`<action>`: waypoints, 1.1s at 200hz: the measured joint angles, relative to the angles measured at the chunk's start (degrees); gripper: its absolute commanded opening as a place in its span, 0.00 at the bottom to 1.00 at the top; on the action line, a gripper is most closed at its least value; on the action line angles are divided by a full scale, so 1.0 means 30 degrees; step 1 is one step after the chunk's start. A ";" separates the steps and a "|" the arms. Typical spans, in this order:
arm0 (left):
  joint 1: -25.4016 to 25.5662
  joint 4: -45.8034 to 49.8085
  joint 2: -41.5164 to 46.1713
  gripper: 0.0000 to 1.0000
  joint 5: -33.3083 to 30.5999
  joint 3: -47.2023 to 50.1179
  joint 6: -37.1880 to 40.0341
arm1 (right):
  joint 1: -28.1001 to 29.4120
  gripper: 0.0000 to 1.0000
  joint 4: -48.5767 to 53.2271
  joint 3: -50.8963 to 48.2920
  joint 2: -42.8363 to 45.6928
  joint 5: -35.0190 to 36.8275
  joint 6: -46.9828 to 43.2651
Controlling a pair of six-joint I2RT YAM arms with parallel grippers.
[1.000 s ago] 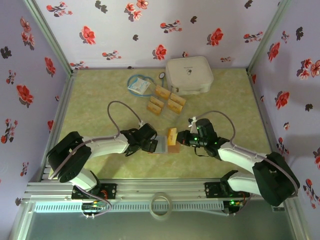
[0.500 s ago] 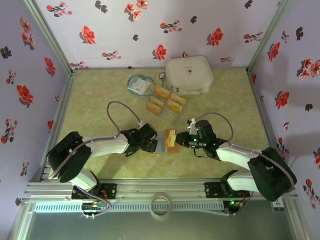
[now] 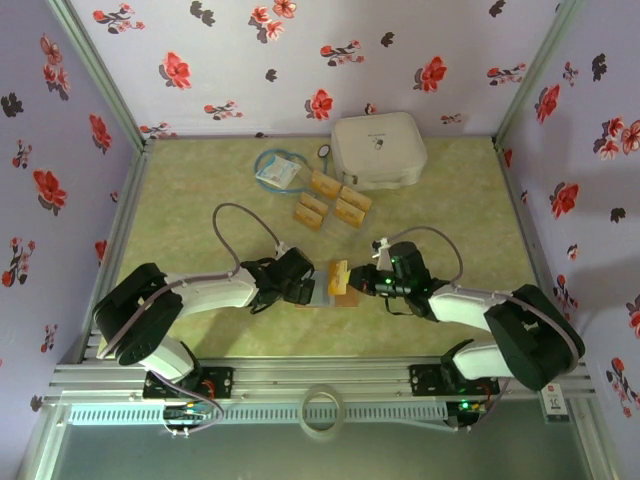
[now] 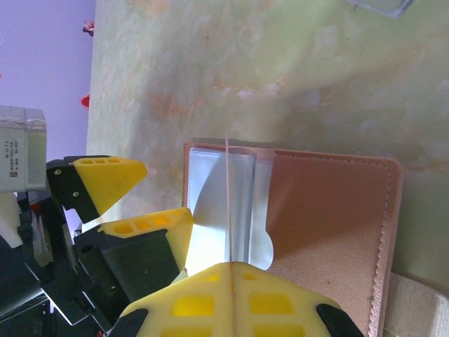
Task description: Put the credit cards into the card holder
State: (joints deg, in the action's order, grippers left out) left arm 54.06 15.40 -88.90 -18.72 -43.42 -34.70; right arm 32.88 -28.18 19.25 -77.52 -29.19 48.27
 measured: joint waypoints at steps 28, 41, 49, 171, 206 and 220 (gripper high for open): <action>0.0007 -0.0007 0.0000 1.00 0.0007 0.0022 -0.0109 | 0.0000 0.00 -0.0758 -0.0240 -0.0430 -0.0058 0.0240; 0.0022 -0.0015 0.0000 1.00 0.0000 0.0029 -0.0175 | 0.0000 0.00 -0.1122 -0.0321 -0.0546 -0.0073 0.0364; 0.0022 -0.0015 0.0000 1.00 0.0000 0.0029 -0.0189 | 0.0000 0.00 -0.1290 -0.0364 -0.0605 -0.0073 0.0437; 0.0073 -0.0015 0.0000 1.00 -0.0102 0.0036 -0.0321 | 0.0036 0.00 -0.3570 -0.0583 -0.1916 -0.0219 0.1137; 0.0109 -0.0109 0.0000 1.00 -0.0124 0.0087 -0.0328 | 0.0036 0.00 -0.3679 -0.0583 -0.1931 -0.0219 0.1137; 0.0117 -0.0146 0.0000 1.00 -0.0131 0.0109 -0.0328 | 0.0058 0.00 -0.3687 -0.0583 -0.1953 -0.0219 0.1144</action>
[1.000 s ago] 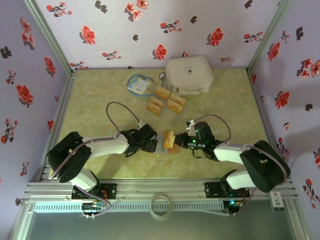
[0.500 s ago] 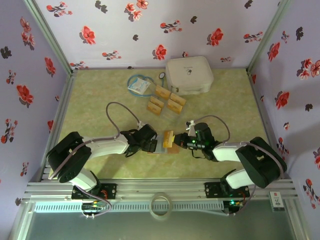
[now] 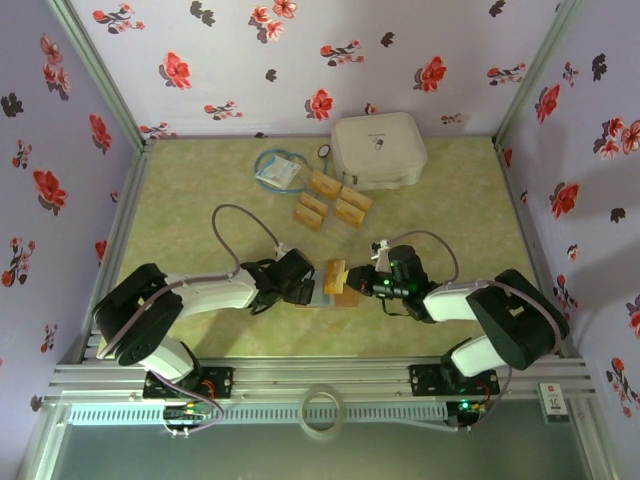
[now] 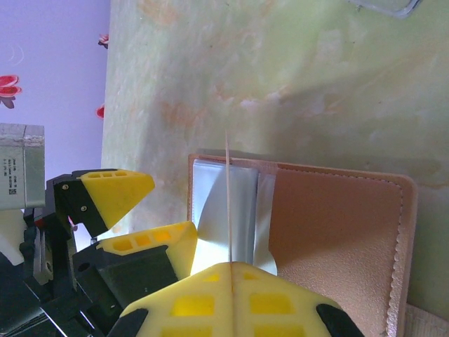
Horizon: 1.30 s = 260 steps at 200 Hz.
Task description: Put the credit cards into the card holder
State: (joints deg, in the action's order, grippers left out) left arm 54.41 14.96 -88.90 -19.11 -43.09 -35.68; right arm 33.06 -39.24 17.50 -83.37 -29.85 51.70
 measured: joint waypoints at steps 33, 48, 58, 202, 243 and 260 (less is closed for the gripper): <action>0.0007 -0.0015 0.0000 1.00 0.0000 0.0007 0.0000 | 0.0080 0.00 -0.0051 -0.0051 -0.0168 0.0000 0.0000; 0.0015 -0.0022 0.0000 1.00 0.0000 0.0007 0.0000 | 0.0109 0.00 -0.0138 -0.0095 -0.0262 0.0000 0.0000; 0.0015 -0.0022 0.0000 1.00 0.0000 0.0007 0.0000 | 0.0131 0.00 -0.0204 -0.0124 -0.0328 -0.0007 0.0007; 0.0029 -0.0066 0.0000 1.00 -0.0015 0.0029 0.0000 | 0.0415 0.00 -0.1421 -0.0284 -0.1107 -0.0087 0.0495; 0.0029 -0.0073 0.0000 1.00 -0.0015 0.0029 -0.0007 | 0.0546 0.00 -0.1523 -0.0554 -0.1107 -0.0095 0.0495; 0.0029 -0.0066 0.0000 1.00 -0.0015 0.0029 -0.0007 | 0.0612 0.00 -0.1552 -0.0627 -0.1107 -0.0095 0.0495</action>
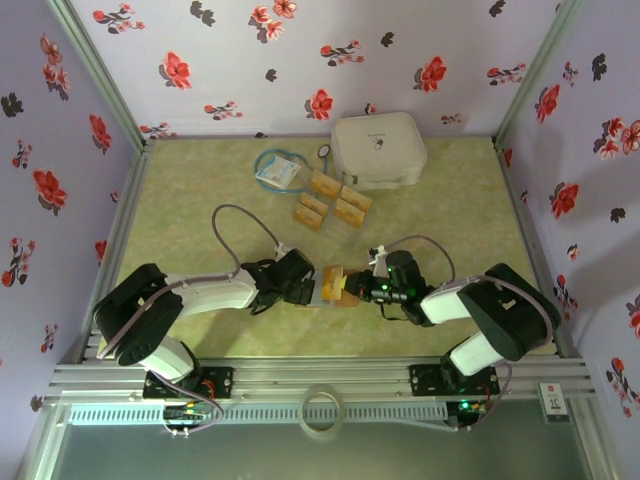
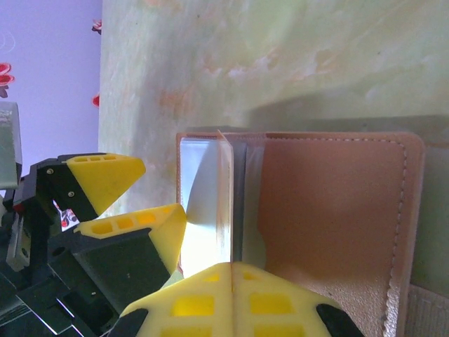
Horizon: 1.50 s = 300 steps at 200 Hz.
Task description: Put the credit cards into the card holder
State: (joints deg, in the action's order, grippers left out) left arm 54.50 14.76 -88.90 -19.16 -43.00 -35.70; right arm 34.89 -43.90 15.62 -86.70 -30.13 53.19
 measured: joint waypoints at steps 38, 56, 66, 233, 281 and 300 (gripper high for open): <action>0.0000 0.0000 0.0000 1.00 0.0000 0.0000 0.0000 | 0.0015 0.00 -0.0044 -0.0211 0.0000 0.0000 0.0000; 0.0000 -0.0007 0.0000 1.00 0.0000 0.0000 0.0000 | 0.0015 0.00 -0.0102 -0.0277 0.0000 0.0000 0.0000; 0.0000 0.0000 0.0000 1.00 0.0000 0.0000 0.0000 | 0.0015 0.00 -0.0153 -0.0284 0.0000 0.0000 0.0000; 0.0000 0.0000 0.0007 1.00 0.0000 0.0007 -0.0058 | 0.0051 0.00 -0.0430 -0.0597 -0.0466 -0.0022 -0.0007; 0.0015 0.0000 0.0007 1.00 -0.0007 0.0007 -0.0066 | 0.0051 0.00 -0.0444 -0.0597 -0.0641 -0.0044 -0.0007; 0.0036 -0.0007 0.0007 1.00 -0.0066 0.0015 -0.0073 | 0.0051 0.00 -0.0444 -0.0597 -0.0641 -0.0044 -0.0007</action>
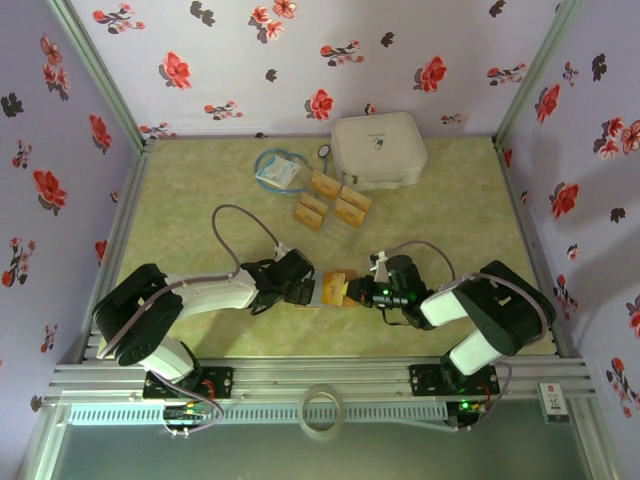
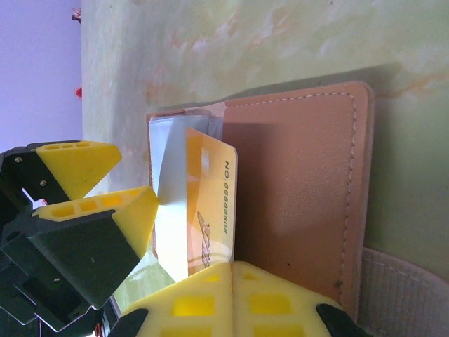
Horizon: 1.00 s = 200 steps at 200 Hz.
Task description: Put the credit cards into the card holder
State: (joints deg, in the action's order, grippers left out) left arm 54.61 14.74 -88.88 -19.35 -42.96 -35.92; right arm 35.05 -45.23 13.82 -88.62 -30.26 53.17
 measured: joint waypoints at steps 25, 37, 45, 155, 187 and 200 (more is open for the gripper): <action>0.0015 0.0007 0.0000 1.00 -0.0044 0.0000 0.0000 | 0.0000 0.00 0.0007 0.0000 0.0000 0.0000 -0.0007; 0.0015 0.0007 0.0000 1.00 -0.0044 0.0000 0.0000 | 0.0000 0.00 0.0015 0.0000 0.0000 0.0007 -0.0007; 0.0015 0.0007 0.0000 1.00 -0.0044 0.0000 0.0000 | 0.0000 0.00 0.0015 0.0000 0.0000 0.0000 -0.0007; 0.0051 0.0007 0.0000 1.00 -0.0058 0.0000 -0.0051 | 0.0000 0.00 0.1275 0.0000 0.0838 0.0015 -0.0525; 0.0051 0.0007 0.0000 1.00 -0.0058 0.0000 -0.0051 | 0.0000 0.00 0.2135 0.0109 0.0969 0.0007 -0.0867; 0.0051 0.0007 0.0000 1.00 -0.0066 0.0000 -0.0051 | 0.0000 0.00 0.2375 0.0211 0.0969 0.0000 -0.1013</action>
State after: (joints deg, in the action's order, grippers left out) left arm 54.76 14.76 -88.88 -19.55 -42.96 -36.07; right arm 35.05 -38.11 14.46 -85.71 -30.26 50.13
